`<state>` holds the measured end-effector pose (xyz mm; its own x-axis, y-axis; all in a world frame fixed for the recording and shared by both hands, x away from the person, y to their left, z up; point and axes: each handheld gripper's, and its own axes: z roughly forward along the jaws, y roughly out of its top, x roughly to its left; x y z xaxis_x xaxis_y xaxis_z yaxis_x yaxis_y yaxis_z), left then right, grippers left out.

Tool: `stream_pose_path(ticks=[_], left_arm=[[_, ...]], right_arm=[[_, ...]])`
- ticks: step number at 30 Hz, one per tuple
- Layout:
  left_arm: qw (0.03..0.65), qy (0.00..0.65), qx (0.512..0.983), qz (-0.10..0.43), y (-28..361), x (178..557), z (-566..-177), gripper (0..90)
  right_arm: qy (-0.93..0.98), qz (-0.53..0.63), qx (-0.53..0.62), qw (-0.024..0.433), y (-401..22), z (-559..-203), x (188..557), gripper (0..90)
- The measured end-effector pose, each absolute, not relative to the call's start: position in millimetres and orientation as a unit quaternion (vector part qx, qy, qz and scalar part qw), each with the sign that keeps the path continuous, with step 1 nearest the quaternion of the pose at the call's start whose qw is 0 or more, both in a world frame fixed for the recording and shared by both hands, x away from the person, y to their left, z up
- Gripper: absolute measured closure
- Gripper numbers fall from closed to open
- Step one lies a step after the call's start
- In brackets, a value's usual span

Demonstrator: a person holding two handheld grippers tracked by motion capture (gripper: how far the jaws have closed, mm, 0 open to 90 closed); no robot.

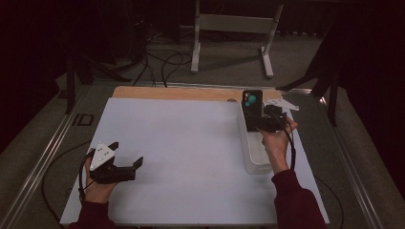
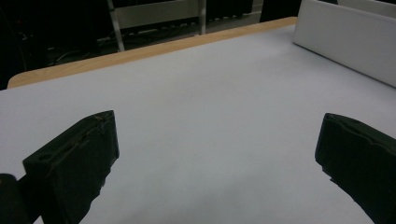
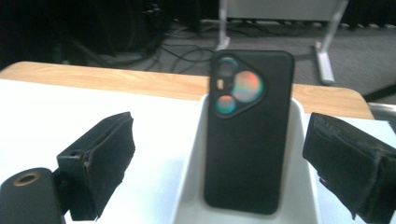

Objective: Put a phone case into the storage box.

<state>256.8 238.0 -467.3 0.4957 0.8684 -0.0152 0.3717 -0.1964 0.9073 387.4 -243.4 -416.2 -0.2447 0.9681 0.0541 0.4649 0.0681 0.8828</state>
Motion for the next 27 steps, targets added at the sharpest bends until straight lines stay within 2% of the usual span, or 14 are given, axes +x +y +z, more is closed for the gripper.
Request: stream_pose_path(ticks=[17,27], left_arm=[[0.463,0.417,0.739,0.255,236.0,256.1,-468.0,0.0],[0.484,0.404,0.732,0.259,238.5,251.3,-467.3,0.0]], right_arm=[[0.673,0.486,0.480,0.285,-256.0,-437.2,290.3,8.3],[0.685,0.514,0.428,0.289,-268.4,-453.7,262.6,8.4]])
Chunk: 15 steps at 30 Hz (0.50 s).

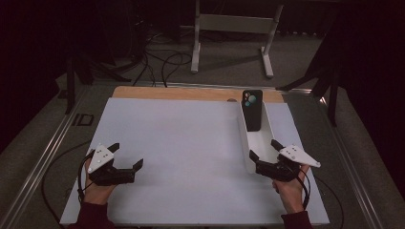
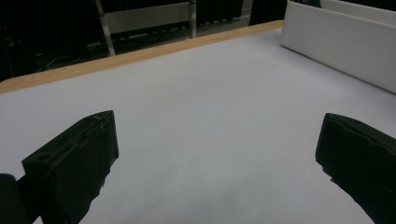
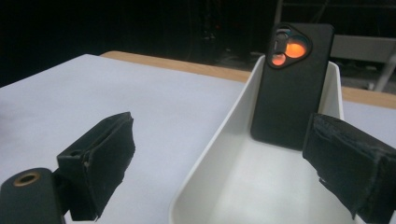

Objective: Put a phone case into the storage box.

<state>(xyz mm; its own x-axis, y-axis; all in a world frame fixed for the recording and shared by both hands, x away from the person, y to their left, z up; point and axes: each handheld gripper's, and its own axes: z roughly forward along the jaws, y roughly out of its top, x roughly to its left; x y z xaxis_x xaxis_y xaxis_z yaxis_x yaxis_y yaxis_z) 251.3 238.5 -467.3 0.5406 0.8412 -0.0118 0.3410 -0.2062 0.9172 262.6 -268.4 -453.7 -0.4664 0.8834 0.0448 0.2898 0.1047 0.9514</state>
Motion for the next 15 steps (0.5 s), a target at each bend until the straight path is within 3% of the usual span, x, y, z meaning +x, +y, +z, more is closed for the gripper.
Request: stream_pose_path(ticks=[15], left_arm=[[0.497,0.371,0.738,0.268,238.5,244.3,-470.3,0.0]], right_arm=[[0.687,0.539,0.392,0.290,-276.7,-459.7,244.3,8.4]])
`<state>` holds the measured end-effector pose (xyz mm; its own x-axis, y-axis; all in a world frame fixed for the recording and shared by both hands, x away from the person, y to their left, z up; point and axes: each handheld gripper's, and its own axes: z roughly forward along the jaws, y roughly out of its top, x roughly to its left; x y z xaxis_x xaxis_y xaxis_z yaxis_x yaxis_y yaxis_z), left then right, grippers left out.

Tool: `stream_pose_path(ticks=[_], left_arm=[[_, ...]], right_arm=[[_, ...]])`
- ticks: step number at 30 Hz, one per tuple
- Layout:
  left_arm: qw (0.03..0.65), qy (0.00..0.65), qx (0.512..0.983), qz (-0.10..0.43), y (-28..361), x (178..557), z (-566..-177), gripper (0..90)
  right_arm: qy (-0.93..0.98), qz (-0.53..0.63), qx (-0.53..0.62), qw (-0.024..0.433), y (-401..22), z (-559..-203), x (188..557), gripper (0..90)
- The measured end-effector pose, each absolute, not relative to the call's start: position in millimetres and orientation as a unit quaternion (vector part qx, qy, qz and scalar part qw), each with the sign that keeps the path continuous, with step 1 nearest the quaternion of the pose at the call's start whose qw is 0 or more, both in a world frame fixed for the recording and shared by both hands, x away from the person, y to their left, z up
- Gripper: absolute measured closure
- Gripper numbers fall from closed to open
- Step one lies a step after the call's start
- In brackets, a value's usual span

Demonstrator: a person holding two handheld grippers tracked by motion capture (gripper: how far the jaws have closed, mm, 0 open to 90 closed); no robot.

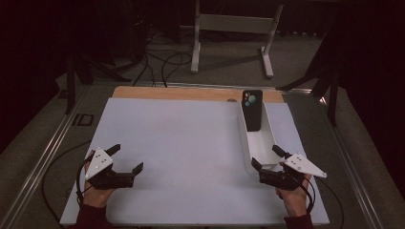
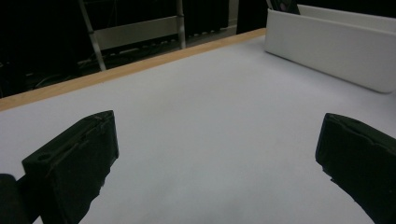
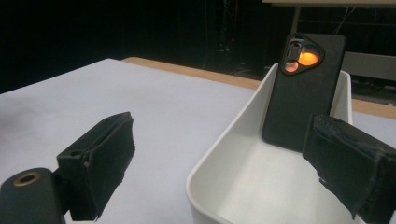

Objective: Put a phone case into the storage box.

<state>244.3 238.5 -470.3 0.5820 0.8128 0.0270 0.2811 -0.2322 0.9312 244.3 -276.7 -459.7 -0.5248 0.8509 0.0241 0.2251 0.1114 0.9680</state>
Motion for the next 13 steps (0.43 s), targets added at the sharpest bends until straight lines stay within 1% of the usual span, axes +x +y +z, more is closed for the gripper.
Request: stream_pose_path(ticks=[4,13], left_arm=[[0.493,0.372,0.738,0.271,237.9,245.1,-470.9,0.0],[0.492,0.377,0.736,0.273,236.5,246.2,-471.1,0.0]], right_arm=[[0.690,0.537,0.383,0.297,-277.6,-462.4,241.2,8.4],[0.690,0.547,0.374,0.291,-276.8,-463.4,239.1,8.4]])
